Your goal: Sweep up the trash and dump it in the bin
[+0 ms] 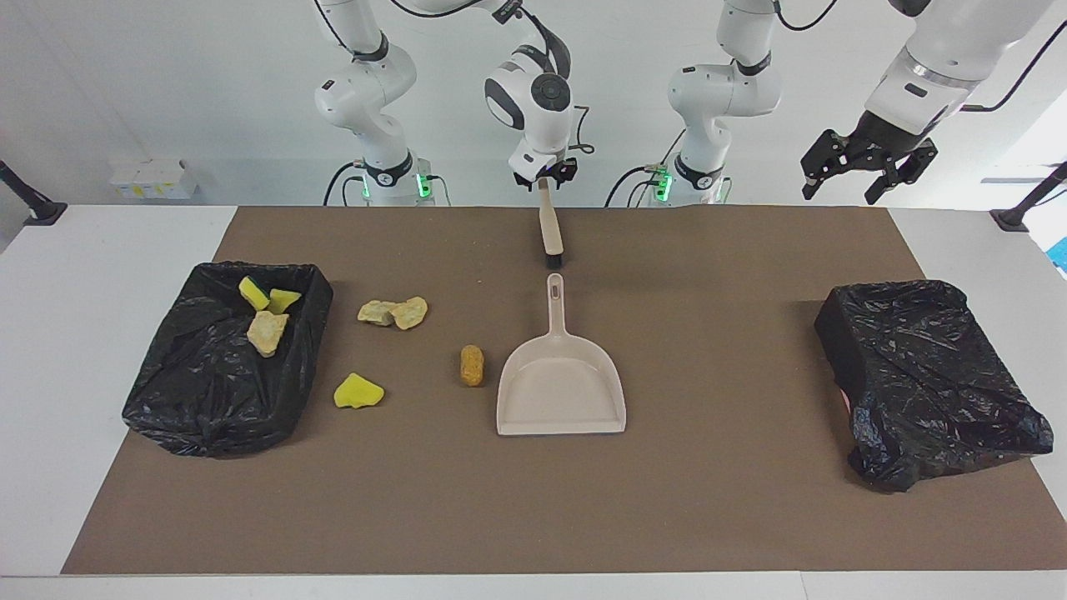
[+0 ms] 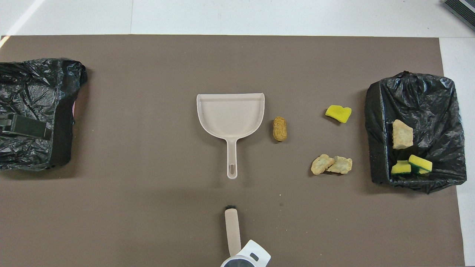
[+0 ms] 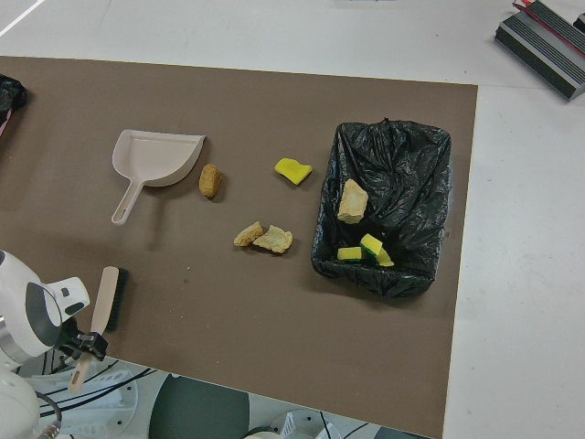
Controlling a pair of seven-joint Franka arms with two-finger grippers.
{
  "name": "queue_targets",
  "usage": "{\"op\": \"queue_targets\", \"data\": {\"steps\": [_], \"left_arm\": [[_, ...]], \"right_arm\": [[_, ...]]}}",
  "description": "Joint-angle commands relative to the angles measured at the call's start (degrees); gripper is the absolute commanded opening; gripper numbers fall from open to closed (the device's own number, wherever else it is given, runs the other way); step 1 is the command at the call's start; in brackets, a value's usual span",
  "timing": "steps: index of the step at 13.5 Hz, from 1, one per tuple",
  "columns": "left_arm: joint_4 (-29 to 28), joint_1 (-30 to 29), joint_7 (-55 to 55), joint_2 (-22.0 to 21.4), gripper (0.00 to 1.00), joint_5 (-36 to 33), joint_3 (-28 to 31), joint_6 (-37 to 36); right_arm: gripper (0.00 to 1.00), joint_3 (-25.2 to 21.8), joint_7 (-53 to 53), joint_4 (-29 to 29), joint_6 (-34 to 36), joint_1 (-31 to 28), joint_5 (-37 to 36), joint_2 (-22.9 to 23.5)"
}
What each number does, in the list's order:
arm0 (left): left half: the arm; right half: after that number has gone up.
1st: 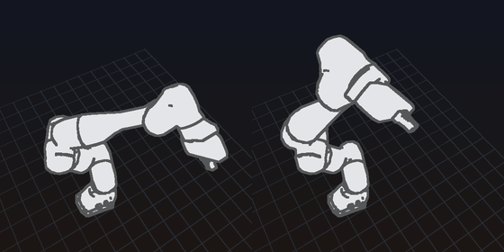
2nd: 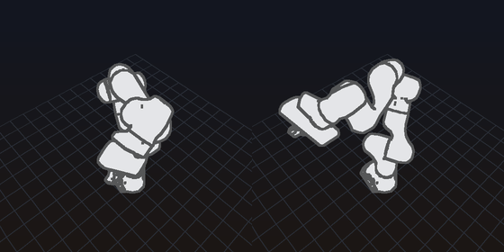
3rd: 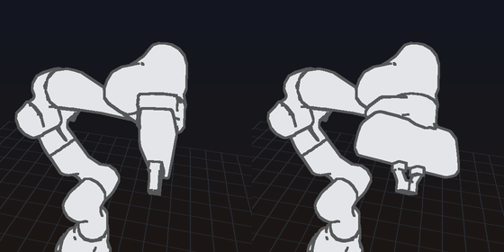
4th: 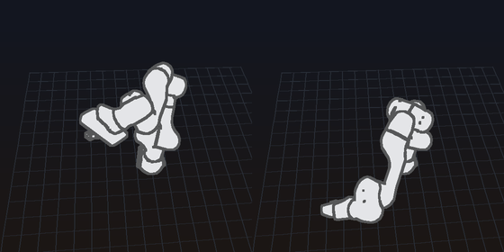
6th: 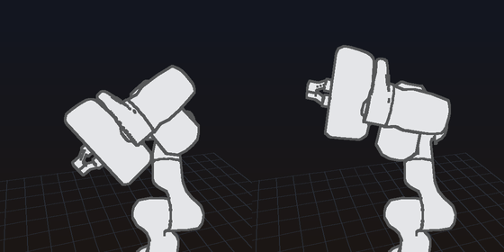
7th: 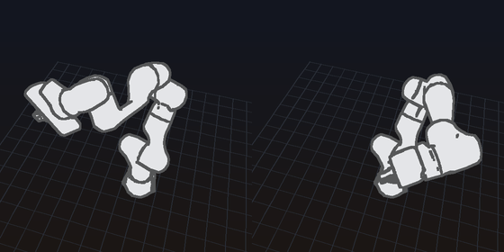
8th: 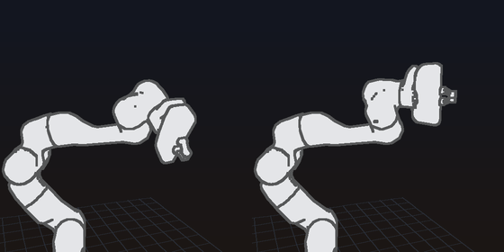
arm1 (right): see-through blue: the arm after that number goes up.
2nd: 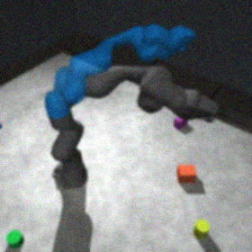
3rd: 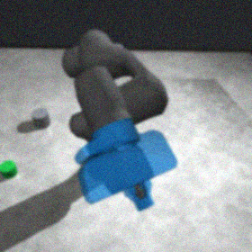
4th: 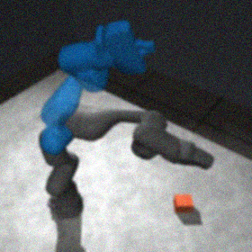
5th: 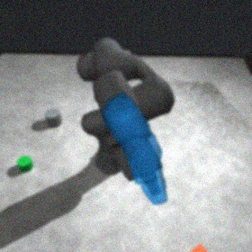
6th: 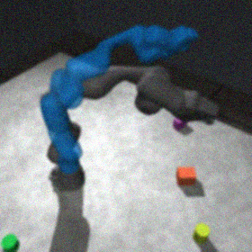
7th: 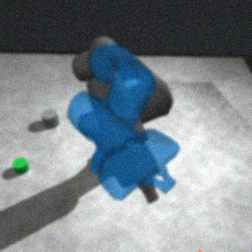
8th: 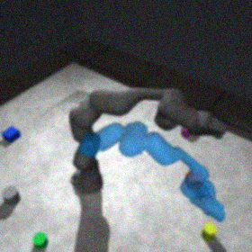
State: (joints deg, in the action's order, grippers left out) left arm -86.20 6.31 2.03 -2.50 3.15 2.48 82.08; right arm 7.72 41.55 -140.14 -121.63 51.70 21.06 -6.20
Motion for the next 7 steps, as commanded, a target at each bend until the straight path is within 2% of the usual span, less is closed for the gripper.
{"op": "queue_targets", "data": {"steps": [1,5,7], "left_arm": [[-1.52,-0.51,0.7,-1.45,1.0,-0.6,-0.29,0.01],[-1.52,-0.51,0.7,-1.45,1.0,-0.6,-0.29,0.01],[-1.52,-0.51,0.7,-1.45,1.0,-0.51,-0.29,0.01]], "right_arm": [[0.27,-0.08,-0.68,-0.75,-0.54,0.24,1.09,-0.48],[0.0,-0.08,-0.68,-0.66,0.34,0.24,1.09,-0.39],[0.0,-0.16,-0.33,0.03,1.65,0.15,1.09,-0.22]]}}
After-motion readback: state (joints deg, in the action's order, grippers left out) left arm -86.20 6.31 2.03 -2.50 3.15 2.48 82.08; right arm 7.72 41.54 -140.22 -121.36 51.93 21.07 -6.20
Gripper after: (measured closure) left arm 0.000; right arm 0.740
